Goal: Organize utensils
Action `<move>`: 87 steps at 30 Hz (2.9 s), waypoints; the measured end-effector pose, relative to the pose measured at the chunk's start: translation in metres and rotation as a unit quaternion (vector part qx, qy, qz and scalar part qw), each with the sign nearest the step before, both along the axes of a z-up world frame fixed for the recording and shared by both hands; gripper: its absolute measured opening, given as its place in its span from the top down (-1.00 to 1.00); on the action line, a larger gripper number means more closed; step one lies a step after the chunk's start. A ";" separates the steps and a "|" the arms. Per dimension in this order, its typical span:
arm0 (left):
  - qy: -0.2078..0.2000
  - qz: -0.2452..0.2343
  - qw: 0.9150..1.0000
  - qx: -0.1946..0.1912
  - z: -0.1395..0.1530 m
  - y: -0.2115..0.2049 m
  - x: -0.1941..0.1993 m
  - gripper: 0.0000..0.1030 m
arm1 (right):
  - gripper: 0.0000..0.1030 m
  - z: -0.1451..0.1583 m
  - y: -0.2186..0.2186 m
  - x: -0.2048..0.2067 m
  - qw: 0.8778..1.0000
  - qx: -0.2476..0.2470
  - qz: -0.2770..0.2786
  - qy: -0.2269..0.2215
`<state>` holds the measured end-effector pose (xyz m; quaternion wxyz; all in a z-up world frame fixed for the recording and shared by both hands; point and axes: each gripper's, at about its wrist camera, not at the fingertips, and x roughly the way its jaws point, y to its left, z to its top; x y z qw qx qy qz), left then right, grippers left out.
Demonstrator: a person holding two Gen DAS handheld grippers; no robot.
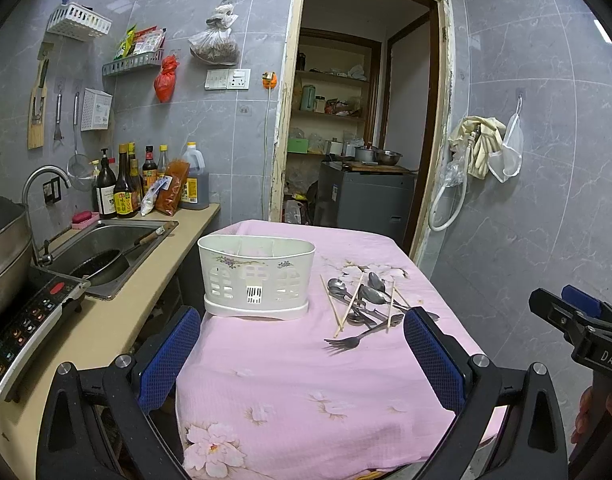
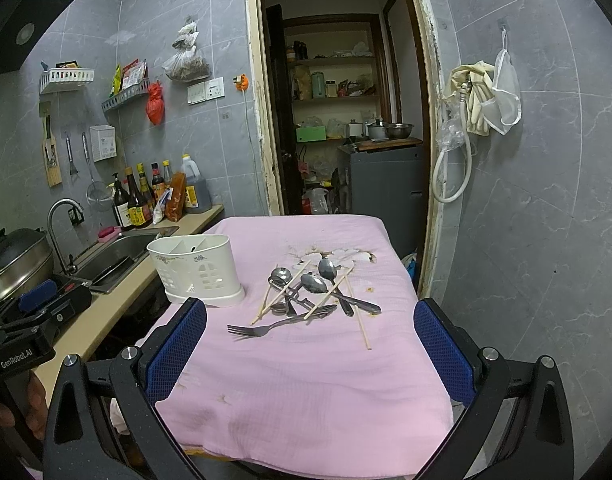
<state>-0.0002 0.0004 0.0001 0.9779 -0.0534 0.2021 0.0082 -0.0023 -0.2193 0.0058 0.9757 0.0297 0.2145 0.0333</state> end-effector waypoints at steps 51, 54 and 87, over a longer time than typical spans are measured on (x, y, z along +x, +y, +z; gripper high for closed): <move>0.010 -0.007 1.000 -0.002 -0.008 0.010 0.011 -0.99 | -0.98 -0.016 0.027 0.011 1.000 -0.002 -0.004 0.008; 0.011 -0.008 1.000 -0.002 -0.008 0.010 0.012 -0.99 | -0.98 -0.015 0.027 0.011 1.000 -0.002 -0.005 0.009; 0.012 -0.036 0.999 0.003 0.004 -0.035 0.139 -0.99 | -0.98 0.005 -0.032 0.119 1.000 -0.001 0.004 0.004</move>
